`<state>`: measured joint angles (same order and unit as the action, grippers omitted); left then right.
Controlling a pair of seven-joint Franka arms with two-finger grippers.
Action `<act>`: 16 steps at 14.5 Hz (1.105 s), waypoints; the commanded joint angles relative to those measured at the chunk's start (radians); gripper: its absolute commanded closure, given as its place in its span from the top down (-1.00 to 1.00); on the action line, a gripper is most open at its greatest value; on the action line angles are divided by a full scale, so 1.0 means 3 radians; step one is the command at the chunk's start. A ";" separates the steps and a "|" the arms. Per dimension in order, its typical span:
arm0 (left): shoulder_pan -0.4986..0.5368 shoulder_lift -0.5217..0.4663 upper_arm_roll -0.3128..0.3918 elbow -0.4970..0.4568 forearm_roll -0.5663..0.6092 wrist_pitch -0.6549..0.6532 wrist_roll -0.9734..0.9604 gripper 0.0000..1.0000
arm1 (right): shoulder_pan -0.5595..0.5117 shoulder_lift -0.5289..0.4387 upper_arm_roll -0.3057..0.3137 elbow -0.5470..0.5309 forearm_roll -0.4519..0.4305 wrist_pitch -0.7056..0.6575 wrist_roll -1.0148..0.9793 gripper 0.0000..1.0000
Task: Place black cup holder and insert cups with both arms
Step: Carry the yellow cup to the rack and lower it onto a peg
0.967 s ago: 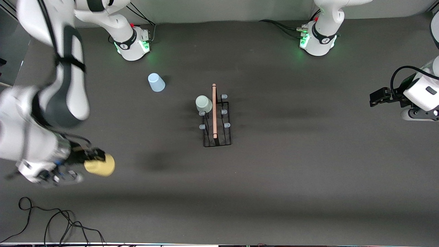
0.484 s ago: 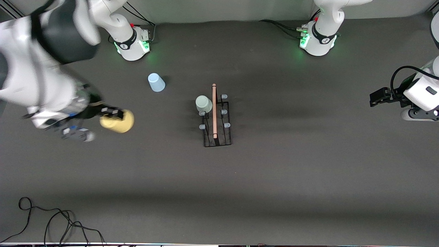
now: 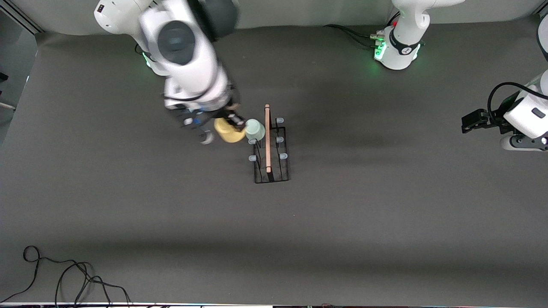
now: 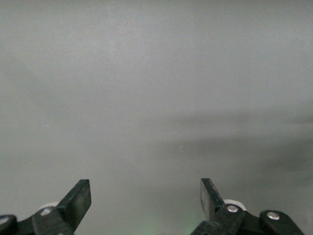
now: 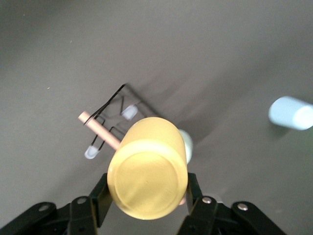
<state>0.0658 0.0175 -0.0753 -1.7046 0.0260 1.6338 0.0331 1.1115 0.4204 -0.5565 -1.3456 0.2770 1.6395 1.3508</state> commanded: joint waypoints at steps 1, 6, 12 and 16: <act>0.0011 -0.0007 -0.0010 0.0011 0.0041 -0.0005 0.0048 1.00 | 0.0058 0.0199 -0.0047 0.0016 0.0043 0.0281 0.0232 -1.00; 0.0011 -0.0002 -0.0010 0.0011 0.0036 -0.0005 0.0048 1.00 | 0.0058 0.0291 -0.0047 -0.0300 -0.0090 0.0751 0.0176 -1.00; 0.0011 -0.0002 -0.0010 0.0011 0.0036 -0.0005 0.0048 1.00 | 0.0109 0.0393 -0.0037 -0.0775 -0.0095 0.1442 0.0130 -1.00; 0.0011 0.0003 -0.0010 0.0011 0.0036 -0.0005 0.0048 1.00 | 0.0109 0.0475 0.0014 -0.0965 -0.0044 0.1739 0.0130 -1.00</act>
<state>0.0658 0.0183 -0.0753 -1.7048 0.0260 1.6338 0.0333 1.1349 0.5595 -0.5548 -1.6076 0.2642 2.1163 1.3985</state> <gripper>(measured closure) 0.000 0.357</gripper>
